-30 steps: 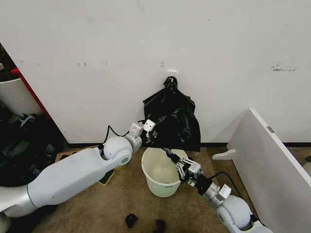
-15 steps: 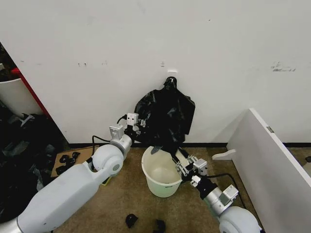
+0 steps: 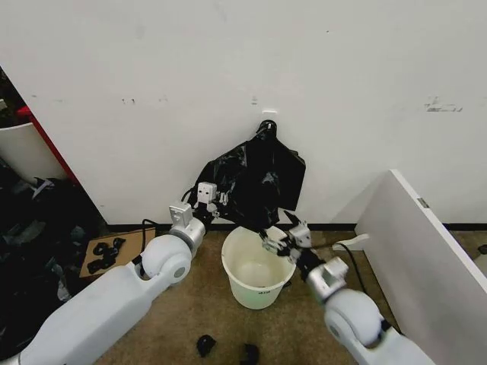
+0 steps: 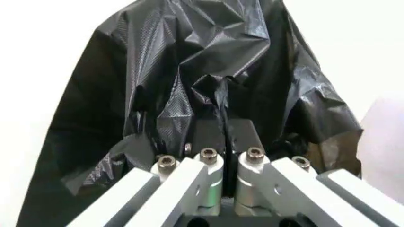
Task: Place the garbage bag over the trash bin.
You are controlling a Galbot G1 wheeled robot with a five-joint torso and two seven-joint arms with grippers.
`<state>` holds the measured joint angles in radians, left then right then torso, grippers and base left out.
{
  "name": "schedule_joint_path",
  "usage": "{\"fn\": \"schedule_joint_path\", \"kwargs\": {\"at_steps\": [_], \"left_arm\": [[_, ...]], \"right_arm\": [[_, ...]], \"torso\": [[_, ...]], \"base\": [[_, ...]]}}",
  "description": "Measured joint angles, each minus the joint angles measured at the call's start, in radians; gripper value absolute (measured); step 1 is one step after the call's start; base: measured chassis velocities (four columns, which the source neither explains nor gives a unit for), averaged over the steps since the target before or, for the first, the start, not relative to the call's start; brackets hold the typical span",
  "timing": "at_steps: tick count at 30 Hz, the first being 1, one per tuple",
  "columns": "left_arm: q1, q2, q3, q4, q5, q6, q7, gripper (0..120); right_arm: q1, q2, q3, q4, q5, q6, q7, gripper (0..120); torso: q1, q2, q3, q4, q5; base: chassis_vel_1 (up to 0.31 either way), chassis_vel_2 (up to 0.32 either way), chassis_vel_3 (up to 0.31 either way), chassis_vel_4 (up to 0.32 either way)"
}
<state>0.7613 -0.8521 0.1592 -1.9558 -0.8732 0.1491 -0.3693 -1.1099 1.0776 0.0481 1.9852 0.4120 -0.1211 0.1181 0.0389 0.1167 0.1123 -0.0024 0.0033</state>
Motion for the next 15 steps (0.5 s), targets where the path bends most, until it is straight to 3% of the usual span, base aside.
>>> {"fn": "schedule_joint_path", "kwargs": {"at_steps": [4, 6, 13, 15], "left_arm": [[0.020, 0.002, -0.016, -0.011, 0.005, 0.001, 0.001, 0], [0.023, 0.002, -0.018, -0.012, 0.005, 0.001, 0.001, 0], [0.028, 0.007, -0.019, -0.019, 0.006, 0.004, 0.002, 0], [0.029, 0.009, -0.020, -0.022, 0.006, 0.004, 0.002, 0]], "right_arm": [[0.064, 0.011, -0.045, -0.054, 0.061, -0.060, 0.053, 84], [0.066, 0.012, -0.049, -0.057, 0.059, -0.061, 0.053, 81], [0.094, 0.025, -0.089, -0.085, 0.027, -0.074, 0.066, 50], [0.100, 0.026, -0.093, -0.092, 0.025, -0.077, 0.068, 47]], "torso": [[0.000, 0.000, 0.000, -0.0002, 0.0001], [0.000, 0.000, 0.000, -0.0004, 0.0000], [0.000, 0.000, 0.000, -0.0003, 0.0000], [0.000, 0.000, 0.000, -0.0003, 0.0001]], "base": [[0.000, 0.000, 0.000, 0.000], [0.000, 0.000, 0.000, 0.000], [0.000, 0.000, 0.000, 0.000], [0.000, 0.000, 0.000, 0.000]]}}
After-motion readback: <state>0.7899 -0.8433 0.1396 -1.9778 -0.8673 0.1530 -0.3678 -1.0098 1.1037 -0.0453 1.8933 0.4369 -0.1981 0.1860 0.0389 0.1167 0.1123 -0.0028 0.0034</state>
